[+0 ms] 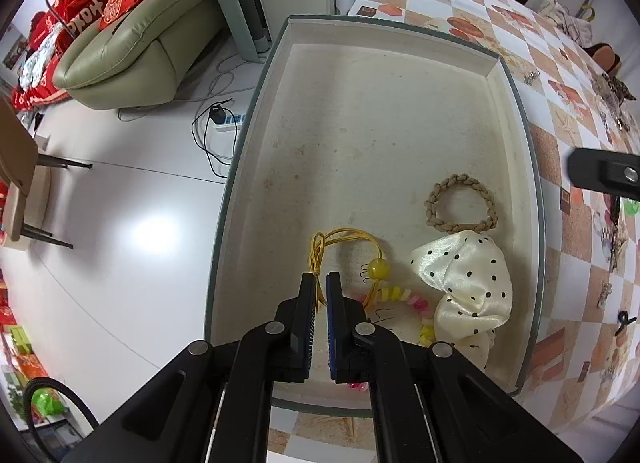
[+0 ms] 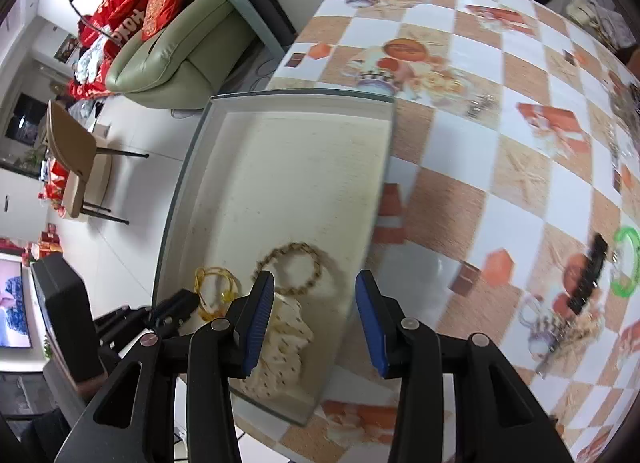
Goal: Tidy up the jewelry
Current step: 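Carry the hair tie and braided bracelet into the tray and release both, then move both tools back over the remaining jewelry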
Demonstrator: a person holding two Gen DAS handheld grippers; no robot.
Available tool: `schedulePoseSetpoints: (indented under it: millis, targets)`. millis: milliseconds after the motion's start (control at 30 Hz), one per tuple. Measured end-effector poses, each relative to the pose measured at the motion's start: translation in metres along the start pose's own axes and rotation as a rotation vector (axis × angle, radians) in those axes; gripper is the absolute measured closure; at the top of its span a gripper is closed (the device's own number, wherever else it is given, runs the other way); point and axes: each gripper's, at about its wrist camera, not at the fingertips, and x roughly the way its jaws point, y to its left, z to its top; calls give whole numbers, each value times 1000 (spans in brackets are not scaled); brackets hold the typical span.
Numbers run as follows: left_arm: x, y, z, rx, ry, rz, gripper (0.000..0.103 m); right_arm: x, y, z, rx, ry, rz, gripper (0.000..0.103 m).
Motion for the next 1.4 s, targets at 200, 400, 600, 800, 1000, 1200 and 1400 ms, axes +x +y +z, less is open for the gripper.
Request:
schedulePoseSetpoints:
  millis: [200,400,600,800,1000,1200,1400]
  targets:
    - [-4,0,3,-2,8,8,94,-21,-20,-18,40,-10,-8,54]
    - [-12,-5,6,5,-29,39,0,-35,-40,-33,94,-19,-7,50]
    - [-1,-16,8,38,-35,35,0,-49,-64,-46,158,-37,-9,40]
    - [2,-36,14,81,-77,73,0,-61,-93,-60,238,-46,-12,22]
    - [0,-60,22,134,-99,54,0,-76,-134,-82,329,-54,-37,16]
    - [-9,-98,34,226,-100,-16,0,-91,-180,-103,433,-62,-79,16]
    - [-11,-151,42,312,-101,-61,0,-103,-227,-123,542,-63,-126,16]
